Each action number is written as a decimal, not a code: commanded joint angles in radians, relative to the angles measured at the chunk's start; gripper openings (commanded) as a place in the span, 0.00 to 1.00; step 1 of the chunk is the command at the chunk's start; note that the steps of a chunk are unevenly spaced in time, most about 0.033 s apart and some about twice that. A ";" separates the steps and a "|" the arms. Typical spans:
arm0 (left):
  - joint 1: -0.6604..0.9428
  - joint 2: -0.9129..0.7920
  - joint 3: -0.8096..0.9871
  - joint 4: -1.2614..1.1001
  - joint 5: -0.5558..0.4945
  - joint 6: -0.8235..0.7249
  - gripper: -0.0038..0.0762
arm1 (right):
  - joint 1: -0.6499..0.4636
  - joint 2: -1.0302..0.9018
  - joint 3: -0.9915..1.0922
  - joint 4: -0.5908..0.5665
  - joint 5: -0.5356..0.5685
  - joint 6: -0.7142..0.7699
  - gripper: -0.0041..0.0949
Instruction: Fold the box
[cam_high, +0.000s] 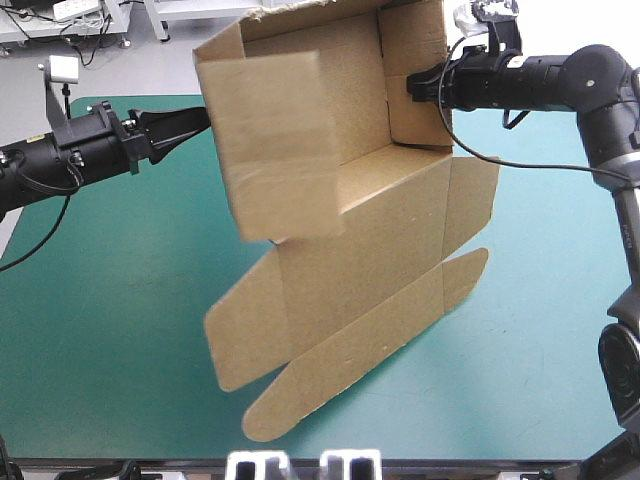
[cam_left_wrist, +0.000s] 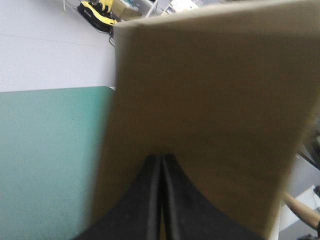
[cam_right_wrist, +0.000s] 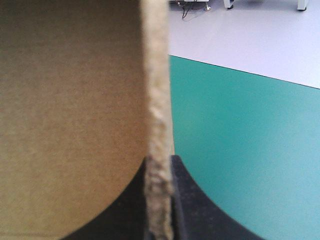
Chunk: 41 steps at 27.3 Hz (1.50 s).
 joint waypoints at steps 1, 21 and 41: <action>-0.014 -0.032 -0.031 -0.021 0.006 -0.006 0.03 | 0.004 -0.036 -0.030 0.062 -0.071 0.031 0.02; -0.014 -0.030 -0.031 0.124 -0.045 -0.007 0.04 | 0.004 -0.036 -0.030 0.045 -0.071 0.031 0.03; -0.014 -0.030 -0.031 0.204 -0.032 -0.016 0.51 | 0.084 -0.036 -0.030 -0.076 -0.095 0.111 0.03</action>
